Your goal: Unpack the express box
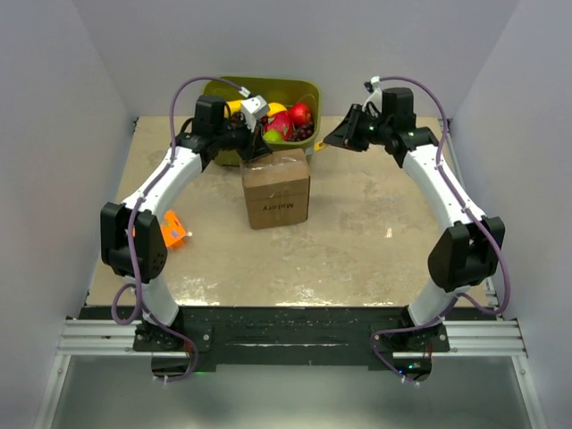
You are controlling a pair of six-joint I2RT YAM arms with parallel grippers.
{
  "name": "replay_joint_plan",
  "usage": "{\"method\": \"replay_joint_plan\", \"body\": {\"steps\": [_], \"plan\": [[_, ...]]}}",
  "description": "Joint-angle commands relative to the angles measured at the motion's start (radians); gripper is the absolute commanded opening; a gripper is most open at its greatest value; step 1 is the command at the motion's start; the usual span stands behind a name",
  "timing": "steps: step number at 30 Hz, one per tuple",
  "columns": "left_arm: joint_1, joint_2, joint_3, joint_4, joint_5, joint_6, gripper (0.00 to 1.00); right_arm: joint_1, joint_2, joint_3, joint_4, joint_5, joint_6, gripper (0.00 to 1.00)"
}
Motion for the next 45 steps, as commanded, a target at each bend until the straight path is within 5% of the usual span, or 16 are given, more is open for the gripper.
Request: {"method": "replay_joint_plan", "body": {"steps": [1, 16, 28, 29, 32, 35, 45], "plan": [[0.002, -0.001, -0.034, -0.047, -0.098, -0.003, 0.00, 0.003, -0.046, 0.028, -0.149, -0.055, -0.062, 0.00], [-0.009, -0.032, -0.051, -0.025, -0.109, -0.004, 0.00, 0.003, -0.071, 0.031, -0.174, -0.065, -0.099, 0.00], [-0.010, -0.159, -0.057, 0.005, -0.009, -0.039, 0.00, 0.062, 0.142, 0.241, -0.064, -0.051, -0.073, 0.00], [-0.010, -0.168, -0.070, 0.010, 0.005, -0.040, 0.02, 0.073, 0.159, 0.266, -0.062, -0.052, -0.076, 0.00], [-0.010, -0.194, -0.080, 0.024, -0.012, -0.070, 0.42, 0.105, 0.220, 0.347, -0.060, -0.054, -0.087, 0.00], [-0.010, -0.197, -0.076, 0.034, -0.017, -0.081, 0.58, 0.108, 0.254, 0.380, -0.067, -0.040, -0.100, 0.00], [0.033, -0.145, -0.083, 0.048, -0.103, -0.154, 0.69, 0.015, 0.219, 0.427, -0.068, -0.014, -0.150, 0.00]]}}
